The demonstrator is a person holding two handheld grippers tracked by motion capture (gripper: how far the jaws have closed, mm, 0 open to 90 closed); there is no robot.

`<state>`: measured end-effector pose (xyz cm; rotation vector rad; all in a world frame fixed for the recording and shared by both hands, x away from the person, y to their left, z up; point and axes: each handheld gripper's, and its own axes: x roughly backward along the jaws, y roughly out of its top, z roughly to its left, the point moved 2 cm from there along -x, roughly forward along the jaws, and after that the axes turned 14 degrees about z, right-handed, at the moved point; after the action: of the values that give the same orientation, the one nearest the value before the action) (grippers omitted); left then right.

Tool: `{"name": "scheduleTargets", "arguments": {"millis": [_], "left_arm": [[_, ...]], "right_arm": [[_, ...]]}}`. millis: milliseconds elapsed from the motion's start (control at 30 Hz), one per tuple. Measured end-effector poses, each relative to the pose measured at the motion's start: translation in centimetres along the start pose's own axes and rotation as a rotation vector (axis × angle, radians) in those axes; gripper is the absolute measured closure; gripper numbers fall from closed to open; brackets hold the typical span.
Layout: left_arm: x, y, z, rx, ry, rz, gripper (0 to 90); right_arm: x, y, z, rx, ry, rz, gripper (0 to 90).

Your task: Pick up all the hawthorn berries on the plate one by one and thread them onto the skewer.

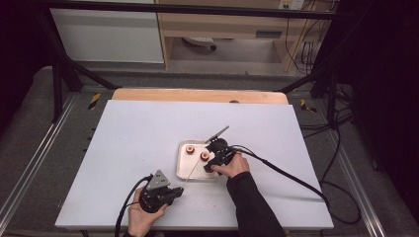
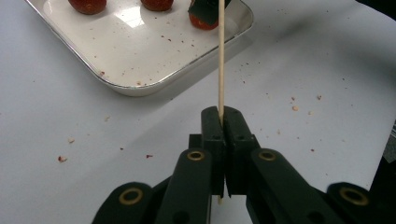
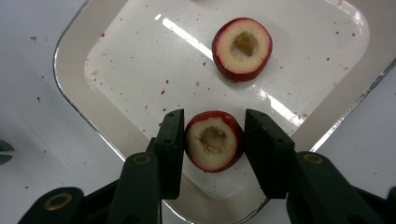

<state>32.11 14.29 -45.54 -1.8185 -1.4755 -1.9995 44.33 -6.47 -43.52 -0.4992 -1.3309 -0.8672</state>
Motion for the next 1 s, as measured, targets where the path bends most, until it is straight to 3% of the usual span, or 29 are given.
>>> {"name": "scheduleTargets", "arguments": {"millis": [233,567,633,700,1000], "left_arm": [[0.0,0.1,-0.2,-0.002,0.001,-0.008,88.2],[-0.3,0.5,-0.7,-0.005,0.009,-0.01,88.3],[-0.4,0.7,-0.8,-0.007,0.012,-0.012,88.3],[-0.5,0.8,-1.0,-0.009,0.016,-0.012,88.3],[-1.0,1.2,-1.5,0.005,0.02,-0.018,88.3]], "right_arm": [[1.5,-0.4,0.0,-0.014,0.028,-0.045,59.9],[3.3,-2.0,-0.7,-0.065,0.089,-0.167,59.9],[3.7,-2.8,-1.1,-0.072,0.11,-0.23,60.0],[3.8,-3.0,-1.1,-0.077,0.118,-0.242,60.0],[4.2,-5.3,-2.3,-0.149,0.185,-0.432,60.0]]}}
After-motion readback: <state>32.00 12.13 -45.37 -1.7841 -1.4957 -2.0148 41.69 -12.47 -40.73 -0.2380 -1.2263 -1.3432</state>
